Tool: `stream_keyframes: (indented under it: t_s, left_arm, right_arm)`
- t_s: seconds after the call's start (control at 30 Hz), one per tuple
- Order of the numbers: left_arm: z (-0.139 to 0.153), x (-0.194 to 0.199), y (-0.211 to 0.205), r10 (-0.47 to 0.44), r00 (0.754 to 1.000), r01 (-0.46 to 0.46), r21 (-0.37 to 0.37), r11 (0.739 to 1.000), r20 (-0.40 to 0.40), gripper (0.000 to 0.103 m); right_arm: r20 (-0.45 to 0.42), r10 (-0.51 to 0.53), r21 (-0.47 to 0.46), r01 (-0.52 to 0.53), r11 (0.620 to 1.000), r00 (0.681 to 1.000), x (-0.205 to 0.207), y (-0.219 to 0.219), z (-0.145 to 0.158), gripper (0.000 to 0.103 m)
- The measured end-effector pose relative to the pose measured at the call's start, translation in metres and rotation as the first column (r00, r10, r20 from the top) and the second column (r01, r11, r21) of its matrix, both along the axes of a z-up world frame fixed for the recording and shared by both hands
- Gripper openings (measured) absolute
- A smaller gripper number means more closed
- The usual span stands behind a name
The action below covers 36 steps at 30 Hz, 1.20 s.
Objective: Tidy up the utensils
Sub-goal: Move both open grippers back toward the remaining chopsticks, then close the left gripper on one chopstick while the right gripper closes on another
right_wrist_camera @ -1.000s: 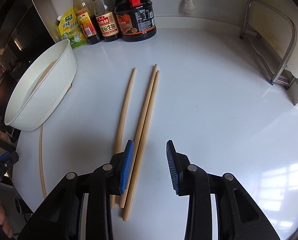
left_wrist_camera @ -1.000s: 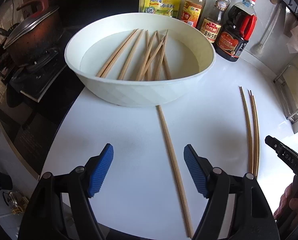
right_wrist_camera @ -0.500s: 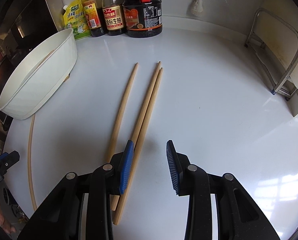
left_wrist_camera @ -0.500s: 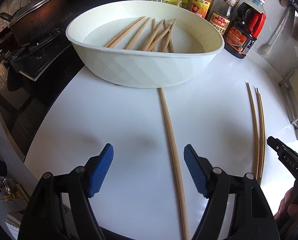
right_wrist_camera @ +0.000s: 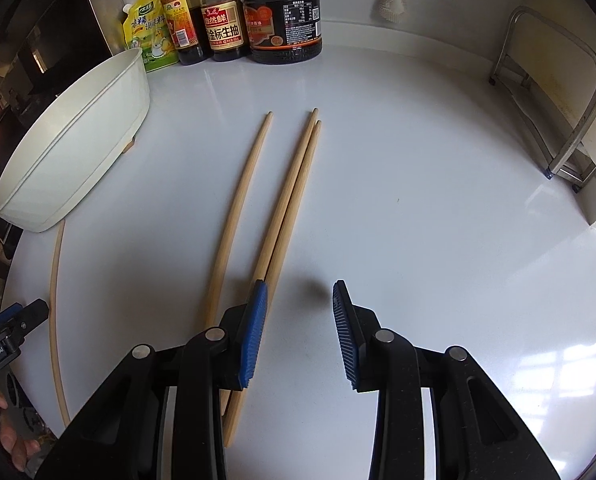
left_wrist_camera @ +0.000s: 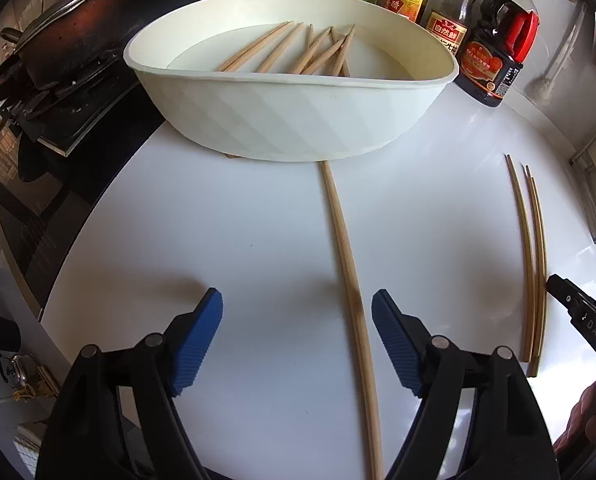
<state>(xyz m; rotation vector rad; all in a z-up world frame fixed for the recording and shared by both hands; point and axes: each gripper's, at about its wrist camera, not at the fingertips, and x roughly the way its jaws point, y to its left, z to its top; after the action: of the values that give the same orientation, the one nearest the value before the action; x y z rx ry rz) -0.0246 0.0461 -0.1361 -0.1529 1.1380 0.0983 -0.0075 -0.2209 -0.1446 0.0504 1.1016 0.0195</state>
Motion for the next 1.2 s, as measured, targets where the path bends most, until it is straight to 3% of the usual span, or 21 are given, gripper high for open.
stream_keyframes:
  t_s: [0.83, 1.2]
  left_arm:
    - [-0.011, -0.009, -0.021, -0.069, 0.998, 0.070, 0.069, 0.995, -0.012, 0.077]
    - [-0.009, -0.007, -0.029, -0.104, 0.995, 0.103, 0.078, 0.992, -0.001, 0.059]
  right_arm:
    - [0.011, 0.008, -0.030, -0.008, 1.000, 1.000, 0.005, 0.008, -0.005, 0.033]
    - [0.023, 0.012, -0.068, -0.010, 0.998, 1.000, 0.009, 0.013, -0.008, 0.033]
